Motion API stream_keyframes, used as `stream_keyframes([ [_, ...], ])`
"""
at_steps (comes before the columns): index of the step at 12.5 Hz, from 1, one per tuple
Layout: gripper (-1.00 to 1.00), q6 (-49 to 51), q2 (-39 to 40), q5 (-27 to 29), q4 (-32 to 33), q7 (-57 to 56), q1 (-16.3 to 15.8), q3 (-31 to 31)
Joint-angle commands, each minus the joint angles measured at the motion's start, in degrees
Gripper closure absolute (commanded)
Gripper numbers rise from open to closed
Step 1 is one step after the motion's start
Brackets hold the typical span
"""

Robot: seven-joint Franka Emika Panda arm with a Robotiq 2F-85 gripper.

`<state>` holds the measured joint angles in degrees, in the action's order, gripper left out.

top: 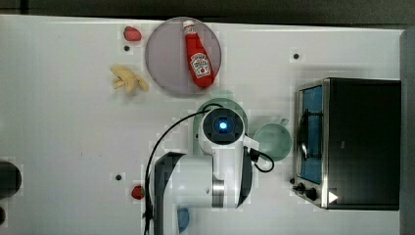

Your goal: Drag strainer right to left.

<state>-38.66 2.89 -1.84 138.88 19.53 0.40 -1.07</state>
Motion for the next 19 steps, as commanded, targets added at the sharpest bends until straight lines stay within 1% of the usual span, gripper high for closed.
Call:
stream_keyframes([
  [1, -1.00, -10.73, 2.48, -0.72, -1.86, 12.05, 0.57, -0.64],
  [5, -1.00, -23.55, 12.16, -0.71, -1.84, 19.69, -0.49, 0.27],
  [9, -1.00, -27.17, 17.55, -0.65, -1.81, 21.67, -1.80, 0.89],
  [13, -1.00, -28.20, 19.12, 0.24, -1.79, 21.85, -2.95, 1.55],
  [16, -1.00, -28.15, 19.11, 4.54, -1.91, 22.16, -4.47, 2.58],
  [19, -1.00, -28.09, 19.10, 7.07, -2.00, 22.52, -6.95, 4.02],
])
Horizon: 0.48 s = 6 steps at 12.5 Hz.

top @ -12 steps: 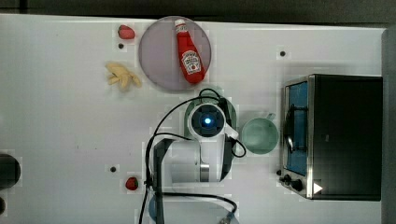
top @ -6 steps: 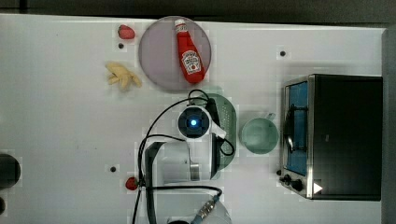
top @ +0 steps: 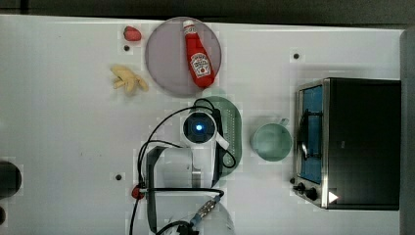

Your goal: Drag strainer right to left.

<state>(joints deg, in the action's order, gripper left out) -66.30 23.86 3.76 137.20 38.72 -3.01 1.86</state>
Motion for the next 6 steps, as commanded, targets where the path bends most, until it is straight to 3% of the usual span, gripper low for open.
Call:
stream_keyframes([
  [1, -1.00, -0.32, -1.87, 2.53, -0.30, 4.29, -4.59, 1.42],
  [6, -1.00, 0.02, -1.83, 3.89, -0.73, 15.95, -11.00, 3.00],
])
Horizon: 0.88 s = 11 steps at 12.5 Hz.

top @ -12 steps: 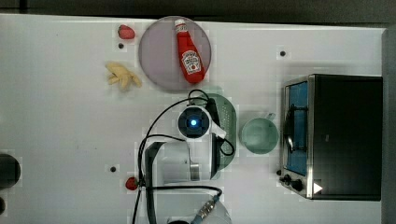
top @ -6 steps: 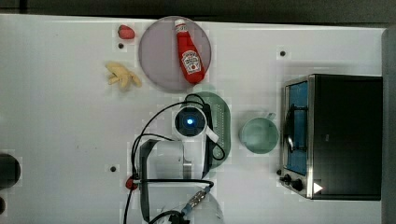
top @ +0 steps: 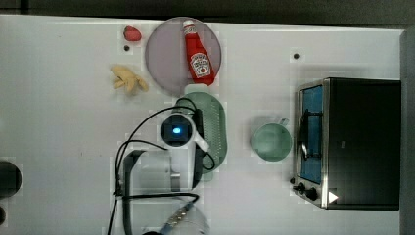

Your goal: Drag strainer right to left.

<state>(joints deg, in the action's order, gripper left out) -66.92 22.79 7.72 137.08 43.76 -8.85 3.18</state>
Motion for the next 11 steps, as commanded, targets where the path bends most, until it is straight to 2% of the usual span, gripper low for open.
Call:
stream_keyframes([
  [1, -1.00, 0.85, -0.69, -0.07, -1.01, 13.74, -6.48, 1.91],
  [5, -1.00, 1.89, 1.19, -0.07, -4.11, 18.83, -11.15, 2.21],
  [11, -1.00, 4.35, 6.04, 1.49, -12.27, 22.19, -15.78, 2.25],
])
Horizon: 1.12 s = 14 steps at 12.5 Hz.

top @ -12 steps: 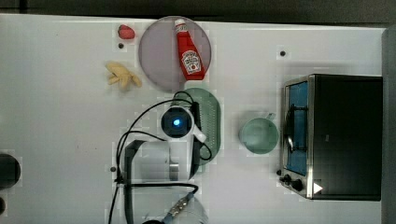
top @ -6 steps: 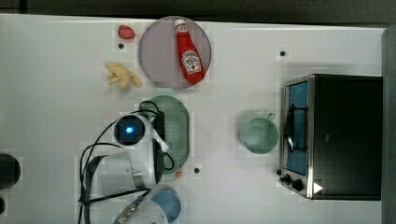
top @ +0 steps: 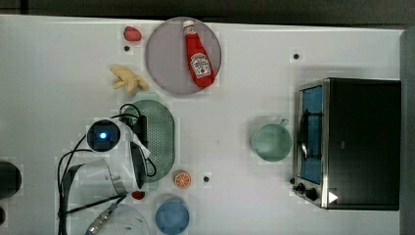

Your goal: Drag strainer right to left.

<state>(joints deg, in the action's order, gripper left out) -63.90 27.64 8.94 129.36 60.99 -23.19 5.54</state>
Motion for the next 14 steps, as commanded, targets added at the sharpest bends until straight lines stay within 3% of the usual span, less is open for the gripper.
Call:
stream_keyframes([
  [1, -1.00, 2.36, 1.85, 0.77, -6.05, 5.00, -2.15, -0.10],
  [14, -1.00, 4.82, 9.26, 4.31, -18.93, 12.77, -10.38, -0.07],
])
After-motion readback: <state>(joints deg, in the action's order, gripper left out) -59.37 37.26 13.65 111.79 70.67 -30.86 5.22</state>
